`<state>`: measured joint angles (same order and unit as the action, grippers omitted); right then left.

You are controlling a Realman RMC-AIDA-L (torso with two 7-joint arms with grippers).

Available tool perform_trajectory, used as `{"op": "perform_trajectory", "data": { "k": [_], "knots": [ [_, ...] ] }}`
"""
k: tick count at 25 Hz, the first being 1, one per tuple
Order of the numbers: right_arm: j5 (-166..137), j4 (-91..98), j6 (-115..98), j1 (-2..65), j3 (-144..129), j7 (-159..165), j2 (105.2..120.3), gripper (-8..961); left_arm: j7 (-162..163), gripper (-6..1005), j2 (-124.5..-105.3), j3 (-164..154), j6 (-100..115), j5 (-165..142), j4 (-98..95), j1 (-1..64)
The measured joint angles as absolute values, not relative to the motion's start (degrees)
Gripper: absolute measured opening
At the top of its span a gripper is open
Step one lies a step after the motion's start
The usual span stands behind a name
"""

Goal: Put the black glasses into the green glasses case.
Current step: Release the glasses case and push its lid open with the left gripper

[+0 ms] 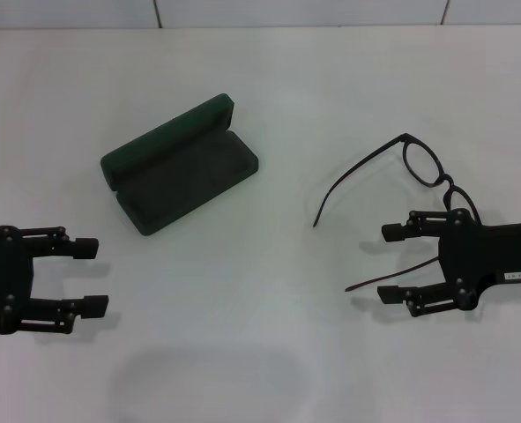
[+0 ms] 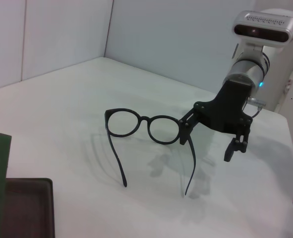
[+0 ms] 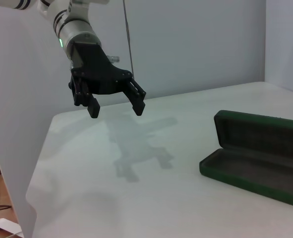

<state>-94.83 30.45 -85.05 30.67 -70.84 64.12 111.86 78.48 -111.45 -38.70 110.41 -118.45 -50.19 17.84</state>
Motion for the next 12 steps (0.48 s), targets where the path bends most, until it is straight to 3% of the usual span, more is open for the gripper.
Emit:
{"op": "perform_trajectory", "data": {
  "k": [12],
  "knots": [
    [-94.8,30.5,-85.0,30.8,-70.8,64.2,111.79,825,78.4,795,-111.54,-38.5,109.9,-118.2,-50.2,17.8]
  ]
}}
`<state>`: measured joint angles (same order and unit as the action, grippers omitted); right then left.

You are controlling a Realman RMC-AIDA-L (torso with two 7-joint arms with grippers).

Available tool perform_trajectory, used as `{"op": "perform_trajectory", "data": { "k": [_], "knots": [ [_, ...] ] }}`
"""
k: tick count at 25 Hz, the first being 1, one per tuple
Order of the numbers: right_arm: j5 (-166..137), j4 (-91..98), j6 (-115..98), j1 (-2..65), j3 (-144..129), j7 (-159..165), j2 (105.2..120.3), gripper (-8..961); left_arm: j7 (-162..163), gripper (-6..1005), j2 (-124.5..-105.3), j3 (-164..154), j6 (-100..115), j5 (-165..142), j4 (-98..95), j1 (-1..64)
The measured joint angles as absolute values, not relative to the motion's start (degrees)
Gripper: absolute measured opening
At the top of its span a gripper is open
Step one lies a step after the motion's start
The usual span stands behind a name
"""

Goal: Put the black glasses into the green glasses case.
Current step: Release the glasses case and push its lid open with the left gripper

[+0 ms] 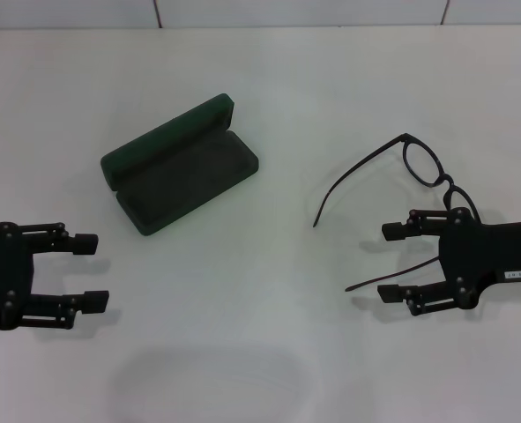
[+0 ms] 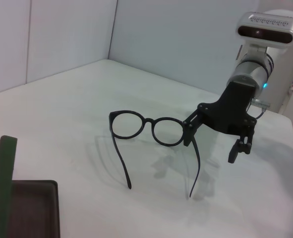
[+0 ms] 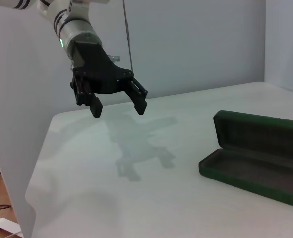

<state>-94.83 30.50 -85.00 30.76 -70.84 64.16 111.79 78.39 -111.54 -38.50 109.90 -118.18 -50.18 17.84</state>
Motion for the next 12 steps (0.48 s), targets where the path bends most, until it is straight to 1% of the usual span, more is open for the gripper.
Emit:
{"op": "perform_trajectory", "data": {
  "k": [6,10,12],
  "knots": [
    [-94.8,30.5,-85.1,30.8,-70.8,64.2,111.79,825,78.8,793,-111.71,-38.2,109.6,-118.1,-50.2,17.9],
    [-94.8,30.5,-85.2,30.8,-70.8,64.2,111.81,825,84.3,792,-112.87,-34.8,108.2,-118.2,-50.2,19.2],
    [-94.8,30.5,-85.3,30.8,-70.8,64.2,111.88,825,87.6,791,-113.0,-34.3,107.2,-118.4,-50.2,20.2]
  ]
}}
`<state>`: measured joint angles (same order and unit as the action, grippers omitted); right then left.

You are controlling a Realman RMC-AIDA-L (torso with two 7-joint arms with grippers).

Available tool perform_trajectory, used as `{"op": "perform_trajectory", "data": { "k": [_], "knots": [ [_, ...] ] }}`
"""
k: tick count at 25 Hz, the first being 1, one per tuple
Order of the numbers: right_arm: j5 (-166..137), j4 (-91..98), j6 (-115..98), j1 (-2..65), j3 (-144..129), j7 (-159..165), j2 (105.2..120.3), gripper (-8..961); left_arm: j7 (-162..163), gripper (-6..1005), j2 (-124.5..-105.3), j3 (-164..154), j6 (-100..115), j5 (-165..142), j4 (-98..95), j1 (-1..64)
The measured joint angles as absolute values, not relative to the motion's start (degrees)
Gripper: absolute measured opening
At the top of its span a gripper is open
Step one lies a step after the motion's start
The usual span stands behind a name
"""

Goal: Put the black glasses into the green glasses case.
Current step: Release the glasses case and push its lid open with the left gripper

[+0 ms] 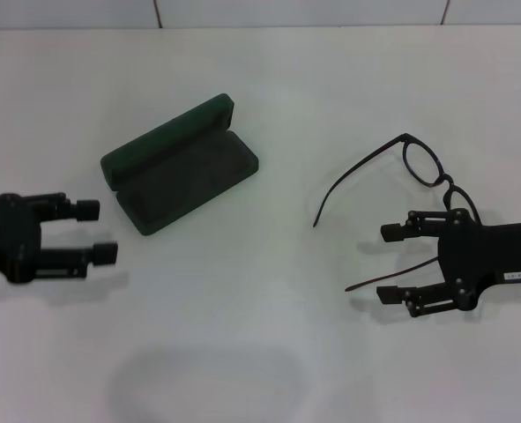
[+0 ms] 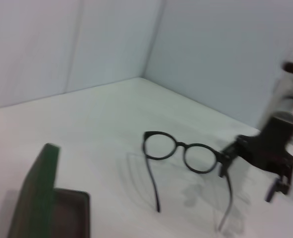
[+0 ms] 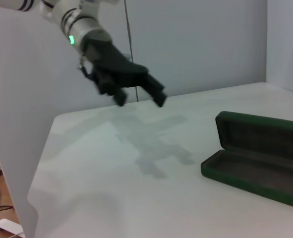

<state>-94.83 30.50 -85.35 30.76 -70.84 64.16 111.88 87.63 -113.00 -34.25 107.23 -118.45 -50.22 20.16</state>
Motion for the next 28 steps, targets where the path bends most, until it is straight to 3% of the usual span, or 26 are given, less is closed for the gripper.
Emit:
{"op": "perform_trajectory", "data": {
  "k": [12,20,28],
  "knots": [
    [-94.8,30.5,-85.7,30.8,-71.2,65.0,112.0,824,108.1,786,-111.64,-34.9,97.3,-123.4,-53.5,29.2],
    [-95.0,30.5,-86.0,30.9,-71.3,65.3,111.99,824,116.3,784,-112.77,-36.6,95.6,-137.4,-61.3,38.3],
    [-96.4,30.7,-85.7,32.2,-71.4,65.5,112.58,824,121.5,784,-112.51,-48.2,89.2,-143.7,-57.9,45.0]
  ]
}}
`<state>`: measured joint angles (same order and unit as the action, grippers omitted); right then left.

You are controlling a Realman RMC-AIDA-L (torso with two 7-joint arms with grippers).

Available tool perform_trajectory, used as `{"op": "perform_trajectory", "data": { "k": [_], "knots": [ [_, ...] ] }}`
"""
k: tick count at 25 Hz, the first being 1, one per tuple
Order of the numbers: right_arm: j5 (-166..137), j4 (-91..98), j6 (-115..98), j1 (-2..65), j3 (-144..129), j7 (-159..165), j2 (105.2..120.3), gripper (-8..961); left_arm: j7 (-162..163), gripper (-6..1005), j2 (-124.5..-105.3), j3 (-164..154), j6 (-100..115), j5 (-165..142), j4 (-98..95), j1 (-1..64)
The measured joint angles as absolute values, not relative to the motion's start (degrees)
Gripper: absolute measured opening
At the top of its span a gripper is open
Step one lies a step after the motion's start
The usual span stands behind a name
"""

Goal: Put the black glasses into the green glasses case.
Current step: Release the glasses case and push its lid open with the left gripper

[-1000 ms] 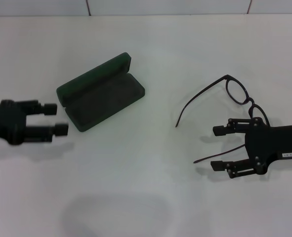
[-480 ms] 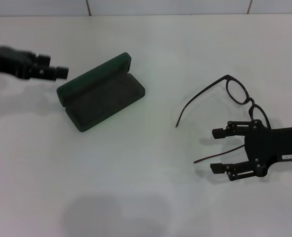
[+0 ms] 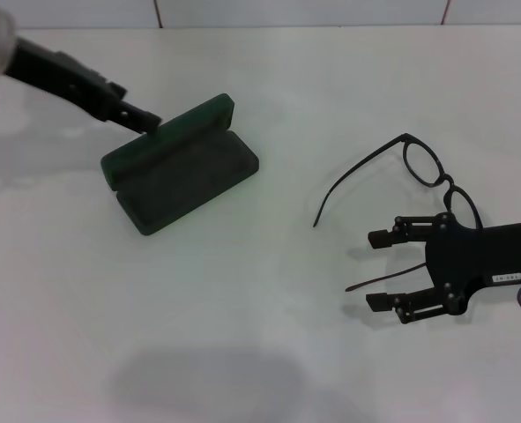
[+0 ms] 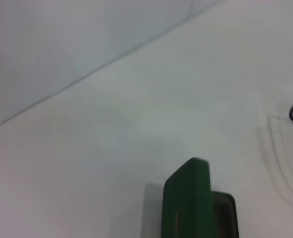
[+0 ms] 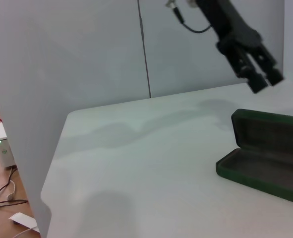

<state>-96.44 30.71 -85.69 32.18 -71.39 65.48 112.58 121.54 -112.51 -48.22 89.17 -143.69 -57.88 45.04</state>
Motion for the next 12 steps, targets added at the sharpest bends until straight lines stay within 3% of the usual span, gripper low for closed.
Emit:
{"op": "perform_trajectory", "data": {
  "k": [5,12],
  "knots": [
    [-96.4,30.9,-85.6,32.1,-71.4,65.6,112.78,824,122.9,784,-113.29,-52.2,85.2,-147.8,-52.1,49.7],
    [-96.4,30.9,-85.5,31.8,-71.4,65.6,112.91,824,123.3,783,-114.71,-55.3,79.8,-150.3,-49.9,50.2]
  ]
}}
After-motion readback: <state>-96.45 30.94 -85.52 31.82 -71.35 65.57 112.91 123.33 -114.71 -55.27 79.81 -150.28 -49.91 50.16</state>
